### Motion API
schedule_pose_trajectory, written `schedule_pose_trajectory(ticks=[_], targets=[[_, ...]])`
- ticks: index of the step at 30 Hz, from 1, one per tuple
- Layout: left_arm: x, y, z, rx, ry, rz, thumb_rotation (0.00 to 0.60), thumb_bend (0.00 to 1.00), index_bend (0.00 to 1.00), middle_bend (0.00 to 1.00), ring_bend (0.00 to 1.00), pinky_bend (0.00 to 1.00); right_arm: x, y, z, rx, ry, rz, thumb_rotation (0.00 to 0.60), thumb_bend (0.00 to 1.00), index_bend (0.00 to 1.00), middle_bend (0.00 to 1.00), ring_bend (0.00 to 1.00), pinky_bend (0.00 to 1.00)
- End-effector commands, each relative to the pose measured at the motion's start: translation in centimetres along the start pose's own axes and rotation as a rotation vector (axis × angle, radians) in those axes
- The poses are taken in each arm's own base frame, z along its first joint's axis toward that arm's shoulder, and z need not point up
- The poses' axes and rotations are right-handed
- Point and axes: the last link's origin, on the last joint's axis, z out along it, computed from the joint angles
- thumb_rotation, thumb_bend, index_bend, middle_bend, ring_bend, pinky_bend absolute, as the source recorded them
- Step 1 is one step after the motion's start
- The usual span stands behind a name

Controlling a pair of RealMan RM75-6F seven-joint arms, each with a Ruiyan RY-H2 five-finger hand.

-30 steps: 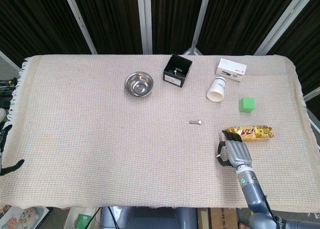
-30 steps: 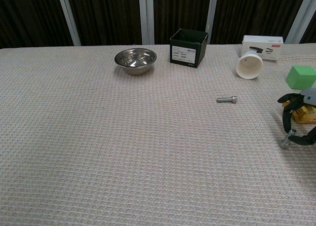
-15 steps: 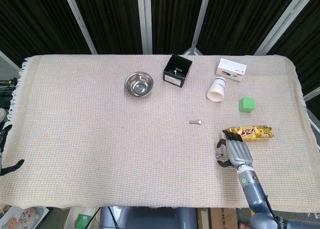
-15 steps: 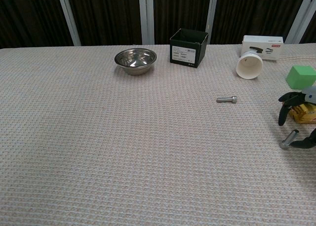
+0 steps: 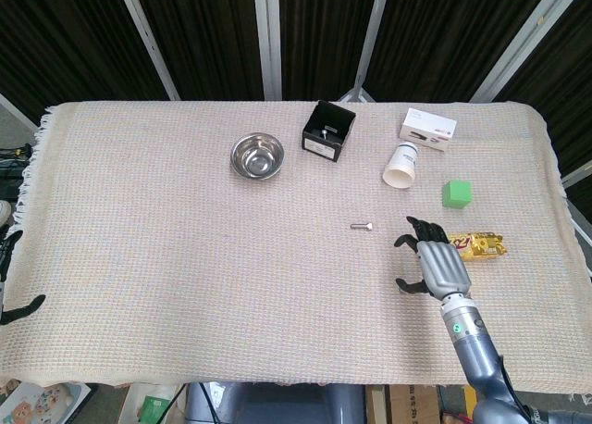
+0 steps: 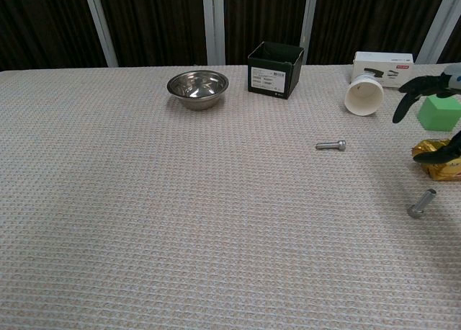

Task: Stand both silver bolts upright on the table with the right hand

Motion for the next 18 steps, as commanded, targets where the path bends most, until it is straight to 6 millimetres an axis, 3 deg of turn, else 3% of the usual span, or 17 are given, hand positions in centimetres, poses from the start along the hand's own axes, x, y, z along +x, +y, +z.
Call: schedule_pose_trajectory(ticks=[1, 18], targets=[[0.1, -0.2, 0.1, 0.003, 0.001, -0.004, 0.600, 0.01, 0.10, 0.02, 0.00, 0.00, 0.2, -1.9, 1.9, 0.034, -0.009, -0.022, 0.600, 0.22, 0.35, 0.06, 0.00, 0.00], [0.2, -0.8, 0.6, 0.020, 0.025, -0.013, 0.600, 0.01, 0.10, 0.02, 0.00, 0.00, -2.4, -7.0, 8.7, -0.036, 0.003, -0.120, 0.600, 0.22, 0.35, 0.06, 0.00, 0.00]])
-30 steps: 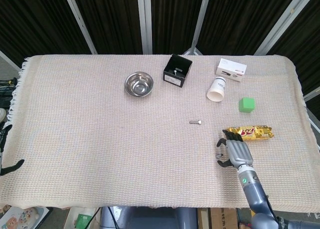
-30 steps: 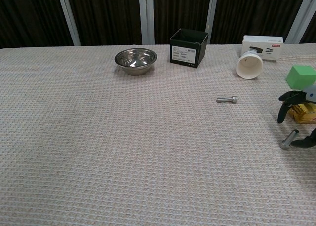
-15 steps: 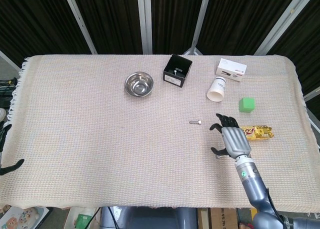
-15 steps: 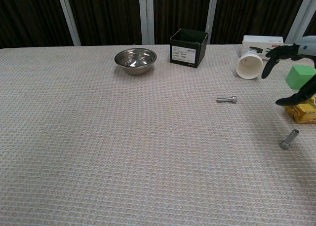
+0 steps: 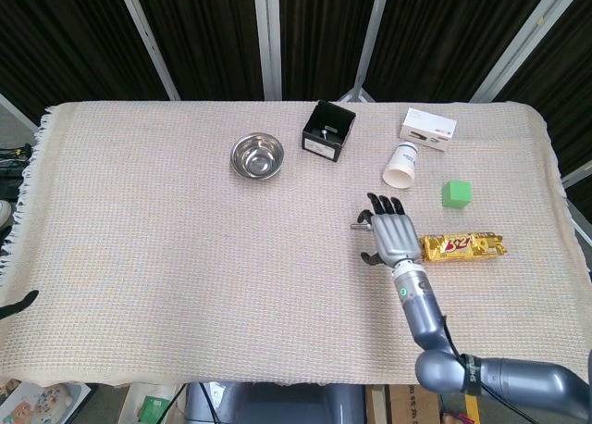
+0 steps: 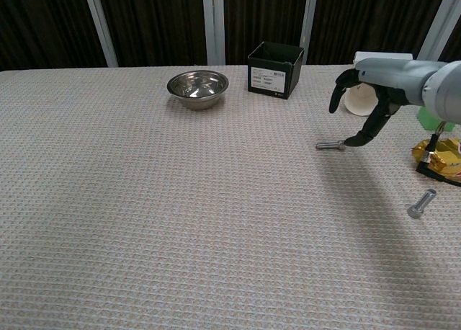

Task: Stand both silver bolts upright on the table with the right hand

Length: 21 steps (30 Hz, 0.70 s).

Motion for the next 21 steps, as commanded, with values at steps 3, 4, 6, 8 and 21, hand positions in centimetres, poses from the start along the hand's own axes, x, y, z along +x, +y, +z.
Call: schedule_pose_trajectory(ticks=[3, 4, 6, 8, 21], targets=[[0.0, -0.1, 0.2, 0.008, -0.003, -0.001, 0.600, 0.01, 0.10, 0.02, 0.00, 0.00, -1.2, -1.2, 2.4, -0.058, 0.007, -0.003, 0.600, 0.22, 0.35, 0.06, 0.00, 0.00], [0.0, -0.2, 0.2, 0.009, -0.004, -0.002, 0.600, 0.01, 0.10, 0.02, 0.00, 0.00, -1.3, -1.3, 2.6, -0.061, 0.010, -0.002, 0.600, 0.22, 0.35, 0.06, 0.00, 0.00], [0.0, -0.2, 0.2, 0.012, -0.005, -0.003, 0.600, 0.01, 0.10, 0.02, 0.00, 0.00, -1.5, -1.5, 3.0, -0.068, 0.021, -0.007, 0.600, 0.22, 0.35, 0.06, 0.00, 0.00], [0.0, -0.2, 0.2, 0.012, -0.004, -0.006, 0.600, 0.01, 0.10, 0.02, 0.00, 0.00, -1.7, -1.8, 3.5, -0.070, 0.031, -0.015, 0.600, 0.22, 0.35, 0.06, 0.00, 0.00], [0.1, -0.5, 0.3, 0.017, -0.007, -0.012, 0.600, 0.01, 0.10, 0.02, 0.00, 0.00, -3.3, -2.7, 4.7, -0.087, 0.022, -0.062, 0.600, 0.23, 0.43, 0.06, 0.00, 0.00]])
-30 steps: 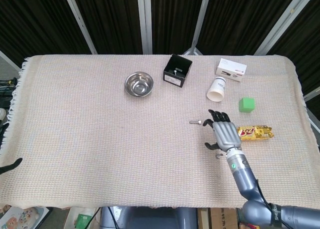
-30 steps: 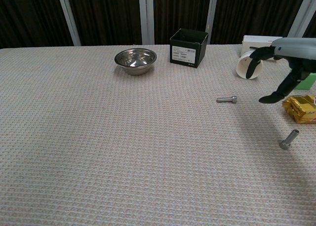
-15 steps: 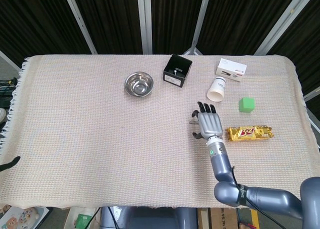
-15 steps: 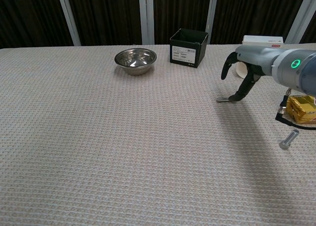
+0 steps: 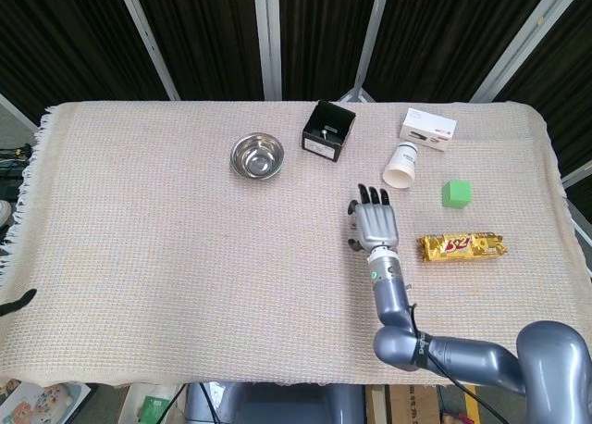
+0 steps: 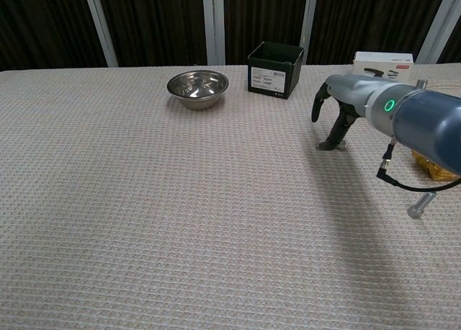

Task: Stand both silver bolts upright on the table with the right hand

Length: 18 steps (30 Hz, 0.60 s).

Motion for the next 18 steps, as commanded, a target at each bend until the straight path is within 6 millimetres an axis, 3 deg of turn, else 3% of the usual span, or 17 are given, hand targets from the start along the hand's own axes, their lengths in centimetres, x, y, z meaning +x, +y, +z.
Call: schedule_pose_trajectory(ticks=[1, 6, 18], targets=[[0.1, -0.2, 0.0, 0.006, 0.003, -0.003, 0.600, 0.01, 0.10, 0.02, 0.00, 0.00, -0.4, -0.4, 0.4, -0.001, 0.000, -0.021, 0.600, 0.24, 0.43, 0.06, 0.00, 0.00], [0.1, -0.2, 0.1, 0.007, 0.004, -0.005, 0.600, 0.01, 0.10, 0.02, 0.00, 0.00, -0.6, -0.4, 1.1, -0.022, 0.004, -0.027, 0.600, 0.31, 0.45, 0.06, 0.00, 0.00], [0.1, -0.2, 0.1, 0.009, 0.002, -0.002, 0.600, 0.01, 0.10, 0.02, 0.00, 0.00, -1.3, -0.1, 1.8, -0.041, -0.002, -0.023, 0.600, 0.31, 0.45, 0.06, 0.00, 0.00]])
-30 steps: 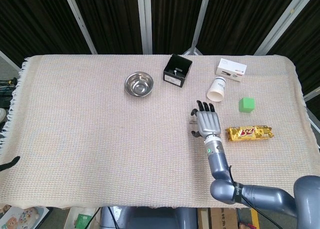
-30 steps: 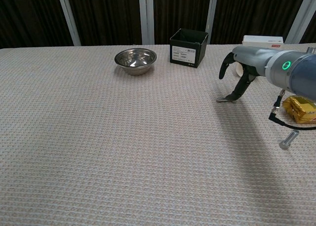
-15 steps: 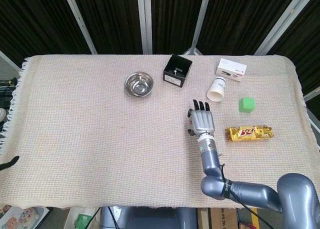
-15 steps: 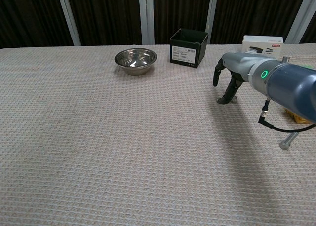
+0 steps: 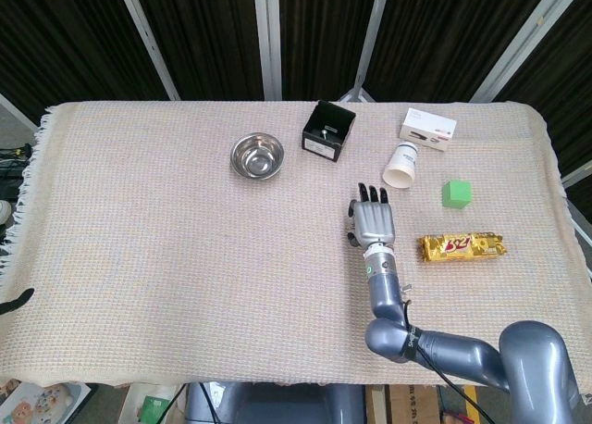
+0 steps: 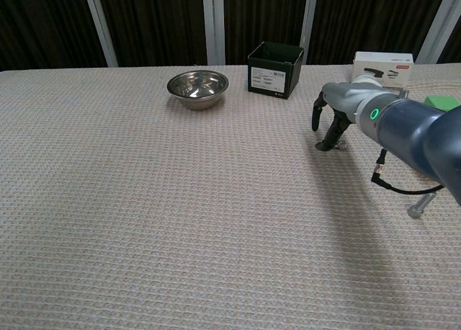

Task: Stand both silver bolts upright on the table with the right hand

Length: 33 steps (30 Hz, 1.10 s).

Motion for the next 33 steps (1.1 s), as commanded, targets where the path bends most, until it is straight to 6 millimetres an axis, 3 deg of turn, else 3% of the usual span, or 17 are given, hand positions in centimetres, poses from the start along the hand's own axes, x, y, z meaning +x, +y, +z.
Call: schedule_pose_trajectory(ticks=[1, 33], targets=[[0.0, 0.0, 0.0, 0.001, 0.000, 0.001, 0.600, 0.01, 0.10, 0.02, 0.00, 0.00, -0.1, 0.1, 0.2, -0.006, 0.001, 0.004, 0.600, 0.31, 0.46, 0.06, 0.00, 0.00], [0.0, 0.0, 0.0, 0.004, 0.001, 0.015, 0.600, 0.01, 0.10, 0.02, 0.00, 0.00, -1.6, 1.5, 1.6, -0.053, -0.003, 0.022, 0.600, 0.31, 0.54, 0.06, 0.00, 0.00]])
